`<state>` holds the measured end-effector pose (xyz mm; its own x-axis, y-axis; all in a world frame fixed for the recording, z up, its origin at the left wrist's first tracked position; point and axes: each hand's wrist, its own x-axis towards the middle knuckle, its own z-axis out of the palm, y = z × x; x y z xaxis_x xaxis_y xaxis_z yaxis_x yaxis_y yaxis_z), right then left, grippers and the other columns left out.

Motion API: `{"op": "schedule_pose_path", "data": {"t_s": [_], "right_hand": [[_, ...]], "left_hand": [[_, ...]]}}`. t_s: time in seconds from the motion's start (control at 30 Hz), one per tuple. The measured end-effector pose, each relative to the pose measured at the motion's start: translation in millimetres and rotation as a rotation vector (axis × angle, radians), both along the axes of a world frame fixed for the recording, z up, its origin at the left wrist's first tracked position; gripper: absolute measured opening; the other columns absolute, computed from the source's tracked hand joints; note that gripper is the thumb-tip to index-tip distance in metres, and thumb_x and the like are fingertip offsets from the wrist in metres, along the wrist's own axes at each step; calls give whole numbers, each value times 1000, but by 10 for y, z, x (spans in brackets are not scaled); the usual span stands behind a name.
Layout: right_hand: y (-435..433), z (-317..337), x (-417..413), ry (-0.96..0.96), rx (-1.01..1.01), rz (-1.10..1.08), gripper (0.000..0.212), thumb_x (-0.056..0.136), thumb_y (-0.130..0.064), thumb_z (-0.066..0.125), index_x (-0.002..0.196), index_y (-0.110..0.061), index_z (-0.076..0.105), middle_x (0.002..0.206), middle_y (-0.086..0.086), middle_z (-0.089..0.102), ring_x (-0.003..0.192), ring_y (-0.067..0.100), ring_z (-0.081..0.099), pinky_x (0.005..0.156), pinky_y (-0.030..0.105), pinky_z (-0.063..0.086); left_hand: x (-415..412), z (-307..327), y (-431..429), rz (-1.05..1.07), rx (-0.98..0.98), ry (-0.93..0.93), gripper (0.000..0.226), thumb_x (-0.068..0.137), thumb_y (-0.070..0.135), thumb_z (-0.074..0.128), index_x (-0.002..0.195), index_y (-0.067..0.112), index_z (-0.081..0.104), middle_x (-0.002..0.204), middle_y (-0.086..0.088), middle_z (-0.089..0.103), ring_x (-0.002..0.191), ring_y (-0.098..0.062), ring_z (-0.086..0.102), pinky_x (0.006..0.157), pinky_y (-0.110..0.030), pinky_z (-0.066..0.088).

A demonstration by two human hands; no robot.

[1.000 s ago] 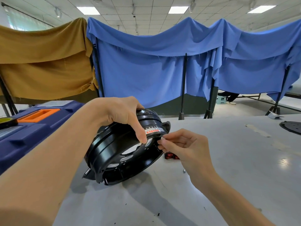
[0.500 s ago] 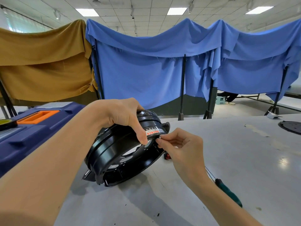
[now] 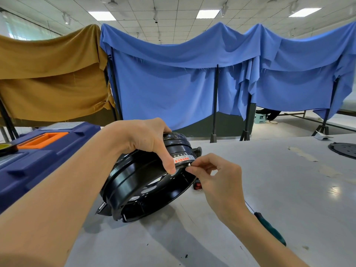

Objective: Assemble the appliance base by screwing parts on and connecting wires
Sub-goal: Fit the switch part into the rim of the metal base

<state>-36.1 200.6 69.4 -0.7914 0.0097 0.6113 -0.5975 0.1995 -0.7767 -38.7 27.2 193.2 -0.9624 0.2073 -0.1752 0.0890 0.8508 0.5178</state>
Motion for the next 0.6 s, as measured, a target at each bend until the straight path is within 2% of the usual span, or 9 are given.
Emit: {"op": "schedule_pose_path", "data": {"t_s": [0.17, 0.33, 0.4, 0.5, 0.6], "right_hand": [[31, 5, -39, 87, 58, -75, 17, 70, -7, 85, 73, -12, 69, 63, -16, 60, 65, 0, 55, 61, 11, 41], [76, 12, -85, 126, 145, -126, 27, 67, -12, 87, 77, -16, 62, 73, -13, 60, 71, 10, 54, 58, 16, 42], [95, 18, -99, 162, 191, -123, 29, 68, -8, 86, 82, -19, 63, 79, -12, 62, 71, 10, 55, 59, 17, 44], [138, 13, -120, 204, 264, -105, 31, 71, -6, 83, 96, -15, 68, 90, -8, 67, 68, 11, 60, 61, 12, 45], [171, 4, -126, 265, 332, -94, 35, 74, -5, 82, 107, -12, 70, 99, -2, 70, 68, 13, 63, 64, 14, 45]], "left_hand": [[7, -5, 13, -3, -2, 9, 60, 41, 19, 94, 96, 10, 71, 84, -10, 75, 77, -31, 73, 73, -44, 61], [30, -25, 39, -4, -6, 25, 61, 40, 21, 93, 96, 12, 71, 84, -8, 75, 78, -29, 73, 75, -44, 61], [38, -34, 55, 5, -5, 25, 62, 41, 19, 94, 97, 12, 70, 84, -8, 75, 77, -29, 74, 74, -44, 61], [61, -48, 90, 9, -11, 32, 65, 42, 19, 96, 100, 13, 68, 85, -6, 75, 77, -27, 74, 74, -43, 61], [83, -65, 128, 26, -5, 42, 69, 44, 17, 96, 105, 11, 64, 88, -8, 74, 78, -27, 73, 74, -42, 61]]}}
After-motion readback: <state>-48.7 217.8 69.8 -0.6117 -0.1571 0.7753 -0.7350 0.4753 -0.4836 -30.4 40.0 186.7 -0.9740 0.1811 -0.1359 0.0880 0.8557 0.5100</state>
